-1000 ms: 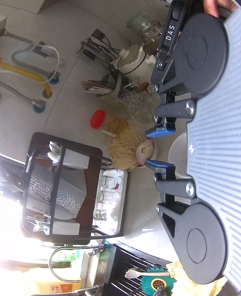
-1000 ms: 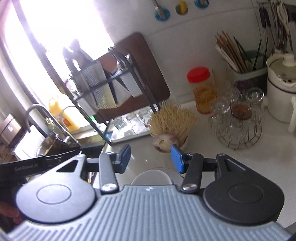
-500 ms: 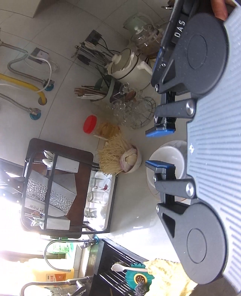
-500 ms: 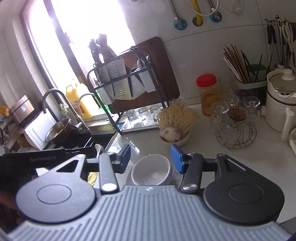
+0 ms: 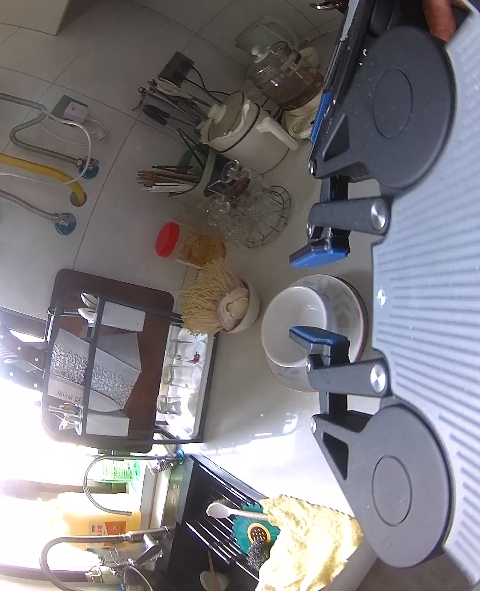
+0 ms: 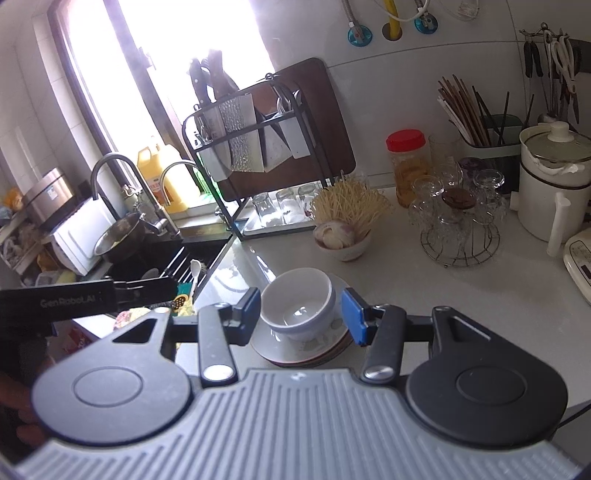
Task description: Organize plates and bowls
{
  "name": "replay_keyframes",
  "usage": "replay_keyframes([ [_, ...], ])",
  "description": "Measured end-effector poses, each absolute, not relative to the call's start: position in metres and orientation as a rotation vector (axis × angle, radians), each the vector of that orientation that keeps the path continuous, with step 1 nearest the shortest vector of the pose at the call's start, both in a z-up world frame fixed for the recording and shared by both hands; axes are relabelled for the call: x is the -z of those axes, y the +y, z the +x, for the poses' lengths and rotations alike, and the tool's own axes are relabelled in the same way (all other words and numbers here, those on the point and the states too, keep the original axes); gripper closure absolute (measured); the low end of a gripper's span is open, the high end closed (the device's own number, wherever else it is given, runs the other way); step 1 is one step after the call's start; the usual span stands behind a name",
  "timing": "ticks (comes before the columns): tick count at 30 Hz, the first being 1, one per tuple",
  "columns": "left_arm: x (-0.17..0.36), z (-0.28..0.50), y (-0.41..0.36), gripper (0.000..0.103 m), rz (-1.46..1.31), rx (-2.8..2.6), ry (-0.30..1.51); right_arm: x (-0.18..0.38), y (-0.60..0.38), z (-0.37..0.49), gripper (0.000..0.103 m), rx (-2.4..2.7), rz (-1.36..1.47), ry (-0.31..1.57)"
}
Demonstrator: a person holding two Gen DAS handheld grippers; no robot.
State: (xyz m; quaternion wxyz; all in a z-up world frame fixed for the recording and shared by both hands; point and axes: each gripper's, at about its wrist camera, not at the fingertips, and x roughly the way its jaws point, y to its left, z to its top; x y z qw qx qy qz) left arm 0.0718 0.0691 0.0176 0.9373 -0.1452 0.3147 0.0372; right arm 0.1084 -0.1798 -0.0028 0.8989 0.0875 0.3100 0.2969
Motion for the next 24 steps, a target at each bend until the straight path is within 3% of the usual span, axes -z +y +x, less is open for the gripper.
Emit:
replay_keyframes([
  [10,-0.011,0.041,0.062,0.056,-0.283,-0.109,0.664,0.008,-0.185,0.091,0.051,-0.598,0.149,0.669],
  [13,-0.008,0.035,0.063,0.047,-0.289,-0.113,0.673,0.009,-0.186,0.089,0.049,-0.578,0.138,0.677],
  [17,-0.006,0.027,0.067,0.028,-0.284,-0.138,0.691,0.011,-0.187,0.083,0.032,-0.553,0.131,0.671],
  [20,-0.006,0.021,0.065,0.015,-0.244,-0.176,0.688,0.011,-0.186,0.079,0.031,-0.550,0.129,0.681],
  [24,-0.004,0.015,0.060,0.011,-0.225,-0.171,0.695,0.012,-0.187,0.073,0.027,-0.536,0.110,0.680],
])
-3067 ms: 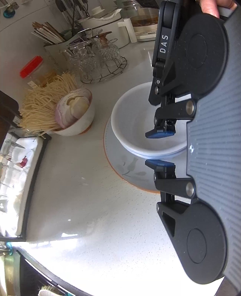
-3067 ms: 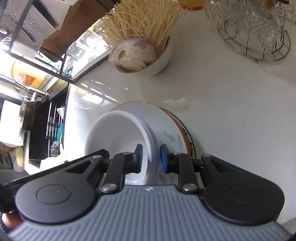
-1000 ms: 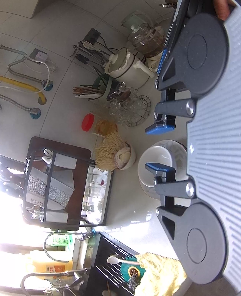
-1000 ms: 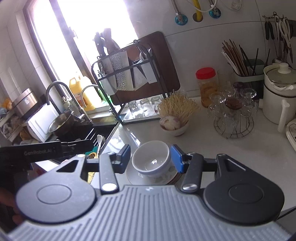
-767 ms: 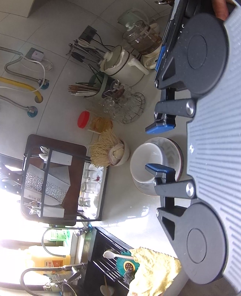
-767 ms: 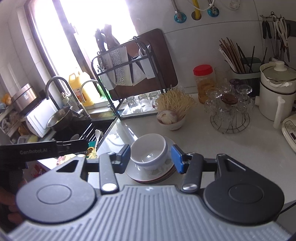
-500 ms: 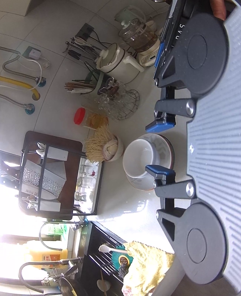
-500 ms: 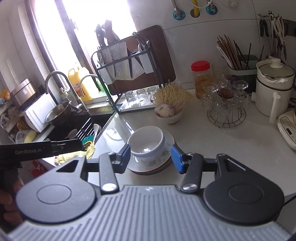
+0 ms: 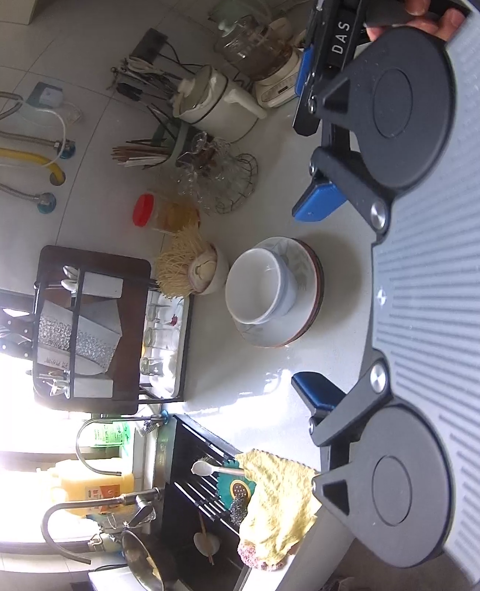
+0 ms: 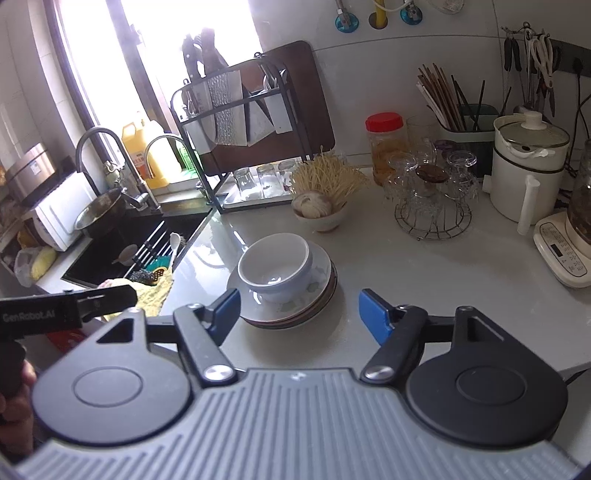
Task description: Organize plates and bowls
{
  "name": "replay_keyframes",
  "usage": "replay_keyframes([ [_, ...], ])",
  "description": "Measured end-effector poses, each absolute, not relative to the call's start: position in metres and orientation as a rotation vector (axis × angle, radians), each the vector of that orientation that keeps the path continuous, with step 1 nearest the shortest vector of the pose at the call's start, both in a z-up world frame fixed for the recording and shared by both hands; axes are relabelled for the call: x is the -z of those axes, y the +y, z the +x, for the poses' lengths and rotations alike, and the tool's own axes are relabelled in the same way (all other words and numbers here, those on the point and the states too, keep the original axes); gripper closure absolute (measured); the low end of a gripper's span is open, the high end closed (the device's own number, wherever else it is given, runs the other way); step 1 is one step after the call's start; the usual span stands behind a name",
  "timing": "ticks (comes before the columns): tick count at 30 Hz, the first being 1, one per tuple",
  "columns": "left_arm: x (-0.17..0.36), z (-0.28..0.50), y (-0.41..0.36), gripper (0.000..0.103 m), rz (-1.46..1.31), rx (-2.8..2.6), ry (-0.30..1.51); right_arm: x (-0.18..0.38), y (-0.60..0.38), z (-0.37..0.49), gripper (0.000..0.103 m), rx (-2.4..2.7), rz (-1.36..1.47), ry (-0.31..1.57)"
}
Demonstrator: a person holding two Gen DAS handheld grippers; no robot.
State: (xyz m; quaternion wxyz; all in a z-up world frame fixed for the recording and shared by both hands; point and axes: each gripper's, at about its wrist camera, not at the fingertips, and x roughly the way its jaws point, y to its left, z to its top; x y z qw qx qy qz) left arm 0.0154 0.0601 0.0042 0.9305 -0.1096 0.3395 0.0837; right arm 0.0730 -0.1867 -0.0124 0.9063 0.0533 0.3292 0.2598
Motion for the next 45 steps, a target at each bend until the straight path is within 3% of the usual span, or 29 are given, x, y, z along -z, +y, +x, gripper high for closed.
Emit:
replay_keyframes([
  [13,-0.003,0.016,0.057,0.004,-0.209,-0.166,0.711,0.009,-0.193,0.063,0.021,-0.507,0.111,0.634],
  [15,-0.004,0.017,0.056,0.003,-0.205,-0.167,0.716,0.008,-0.194,0.061,0.000,-0.504,0.118,0.625],
  [45,-0.005,0.005,0.046,0.003,-0.165,-0.159,0.709,0.009,-0.199,0.052,0.000,-0.450,0.152,0.603],
])
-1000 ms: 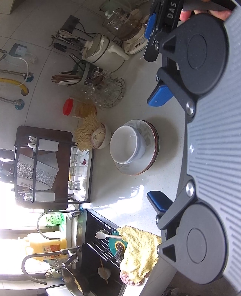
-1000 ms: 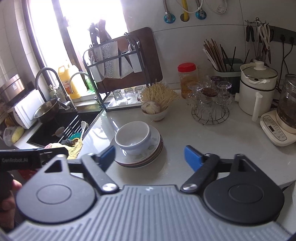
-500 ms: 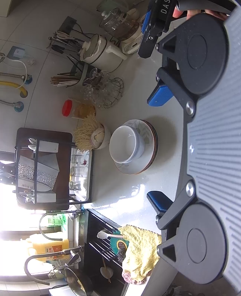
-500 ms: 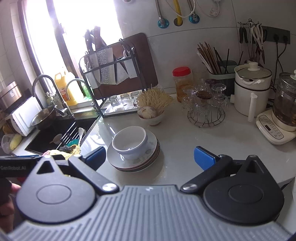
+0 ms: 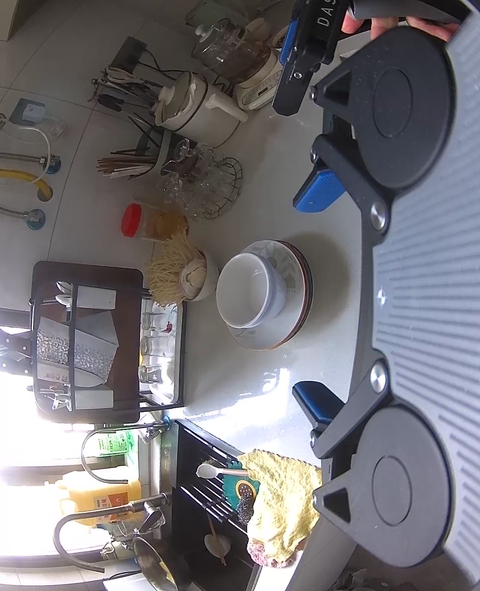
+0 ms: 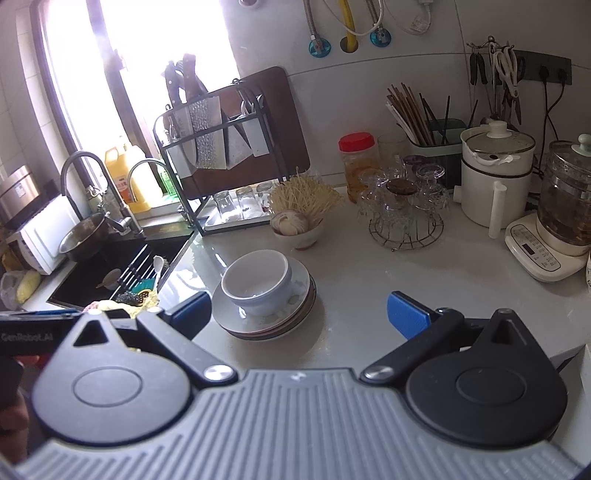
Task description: Organize plates and bowls
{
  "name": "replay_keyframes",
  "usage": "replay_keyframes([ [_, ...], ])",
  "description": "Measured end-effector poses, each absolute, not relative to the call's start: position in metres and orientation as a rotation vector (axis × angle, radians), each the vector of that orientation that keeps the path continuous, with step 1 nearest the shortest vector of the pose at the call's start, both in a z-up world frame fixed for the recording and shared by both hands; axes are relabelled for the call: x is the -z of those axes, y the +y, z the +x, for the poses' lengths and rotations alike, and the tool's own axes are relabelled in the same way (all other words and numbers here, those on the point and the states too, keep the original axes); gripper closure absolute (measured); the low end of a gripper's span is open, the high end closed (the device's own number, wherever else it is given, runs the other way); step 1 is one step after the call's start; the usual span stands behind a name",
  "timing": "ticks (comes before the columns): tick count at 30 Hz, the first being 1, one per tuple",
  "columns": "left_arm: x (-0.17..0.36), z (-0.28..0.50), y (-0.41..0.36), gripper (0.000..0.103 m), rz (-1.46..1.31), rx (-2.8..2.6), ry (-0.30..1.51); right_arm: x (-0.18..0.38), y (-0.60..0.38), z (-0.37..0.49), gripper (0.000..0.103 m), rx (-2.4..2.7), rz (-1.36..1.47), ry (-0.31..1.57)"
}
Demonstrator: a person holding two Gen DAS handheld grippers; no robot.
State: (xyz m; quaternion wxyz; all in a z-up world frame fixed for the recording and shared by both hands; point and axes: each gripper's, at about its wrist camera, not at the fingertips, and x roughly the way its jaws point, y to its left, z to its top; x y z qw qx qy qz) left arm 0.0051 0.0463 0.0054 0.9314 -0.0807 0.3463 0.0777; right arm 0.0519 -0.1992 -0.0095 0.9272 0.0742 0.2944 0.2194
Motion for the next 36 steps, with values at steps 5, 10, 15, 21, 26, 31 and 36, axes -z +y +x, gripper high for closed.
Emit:
replay_keyframes([
  [5,-0.006,0.002,0.045,0.003,-0.163,-0.159,0.709,0.009,-0.198,0.051,0.000,-0.446,0.154,0.605],
  [10,-0.009,0.001,0.043,0.003,-0.152,-0.152,0.701,0.009,-0.198,0.049,0.000,-0.438,0.157,0.606],
  [15,-0.007,-0.003,0.043,0.003,-0.153,-0.148,0.706,0.010,-0.198,0.048,0.000,-0.435,0.160,0.606],
  [21,-0.007,-0.005,0.045,0.003,-0.160,-0.153,0.708,0.010,-0.197,0.046,0.000,-0.438,0.157,0.607],
  [26,-0.007,-0.005,0.046,0.002,-0.161,-0.154,0.708,0.010,-0.196,0.048,0.000,-0.443,0.157,0.610],
  [31,-0.007,-0.006,0.046,0.002,-0.167,-0.162,0.706,0.010,-0.195,0.047,0.000,-0.449,0.158,0.611],
  [36,-0.008,-0.007,0.043,0.002,-0.158,-0.162,0.700,0.010,-0.194,0.047,0.000,-0.446,0.163,0.608],
])
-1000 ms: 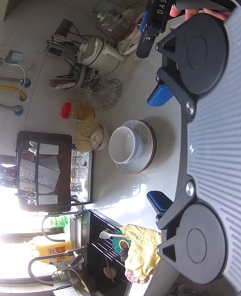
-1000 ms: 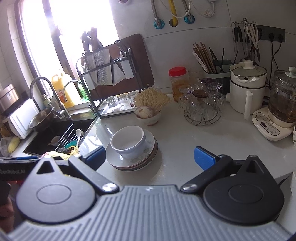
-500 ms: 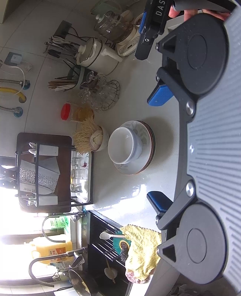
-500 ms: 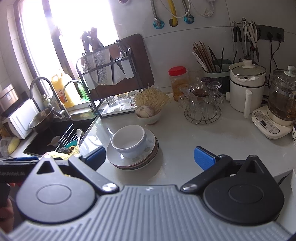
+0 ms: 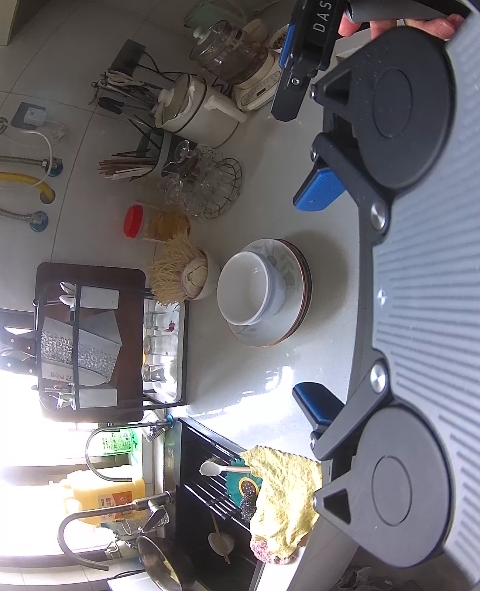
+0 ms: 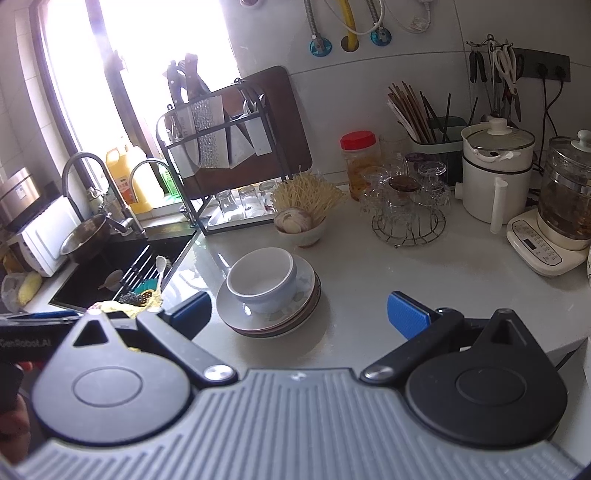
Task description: Organize plates and bowls
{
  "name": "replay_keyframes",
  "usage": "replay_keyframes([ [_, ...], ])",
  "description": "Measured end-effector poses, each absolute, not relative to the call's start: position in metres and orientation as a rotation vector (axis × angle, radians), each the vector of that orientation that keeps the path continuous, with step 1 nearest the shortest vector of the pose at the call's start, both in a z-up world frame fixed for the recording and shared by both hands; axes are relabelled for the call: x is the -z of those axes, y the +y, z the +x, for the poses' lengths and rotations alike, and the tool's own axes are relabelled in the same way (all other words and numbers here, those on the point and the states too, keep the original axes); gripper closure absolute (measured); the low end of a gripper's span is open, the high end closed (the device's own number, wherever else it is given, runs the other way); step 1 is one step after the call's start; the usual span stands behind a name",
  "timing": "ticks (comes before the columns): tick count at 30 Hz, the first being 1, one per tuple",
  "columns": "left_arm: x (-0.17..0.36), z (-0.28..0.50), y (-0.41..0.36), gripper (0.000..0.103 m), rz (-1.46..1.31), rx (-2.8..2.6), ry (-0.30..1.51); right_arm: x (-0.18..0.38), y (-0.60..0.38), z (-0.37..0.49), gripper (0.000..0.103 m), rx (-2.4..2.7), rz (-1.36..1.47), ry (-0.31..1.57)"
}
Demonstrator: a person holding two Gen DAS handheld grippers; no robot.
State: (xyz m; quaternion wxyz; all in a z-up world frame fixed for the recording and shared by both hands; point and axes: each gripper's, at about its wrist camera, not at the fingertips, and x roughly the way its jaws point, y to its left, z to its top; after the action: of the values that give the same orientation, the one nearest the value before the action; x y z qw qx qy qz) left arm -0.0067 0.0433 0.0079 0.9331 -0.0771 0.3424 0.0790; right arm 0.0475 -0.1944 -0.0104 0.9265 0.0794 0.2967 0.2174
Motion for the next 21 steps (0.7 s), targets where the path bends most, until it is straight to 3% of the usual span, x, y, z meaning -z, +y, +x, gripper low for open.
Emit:
replay_keyframes([
  [21,-0.0054,-0.0149,0.0426,0.002,-0.173,-0.188,0.714,0.0127,-0.1920,0.0460,0.000,-0.447,0.161,0.613],
])
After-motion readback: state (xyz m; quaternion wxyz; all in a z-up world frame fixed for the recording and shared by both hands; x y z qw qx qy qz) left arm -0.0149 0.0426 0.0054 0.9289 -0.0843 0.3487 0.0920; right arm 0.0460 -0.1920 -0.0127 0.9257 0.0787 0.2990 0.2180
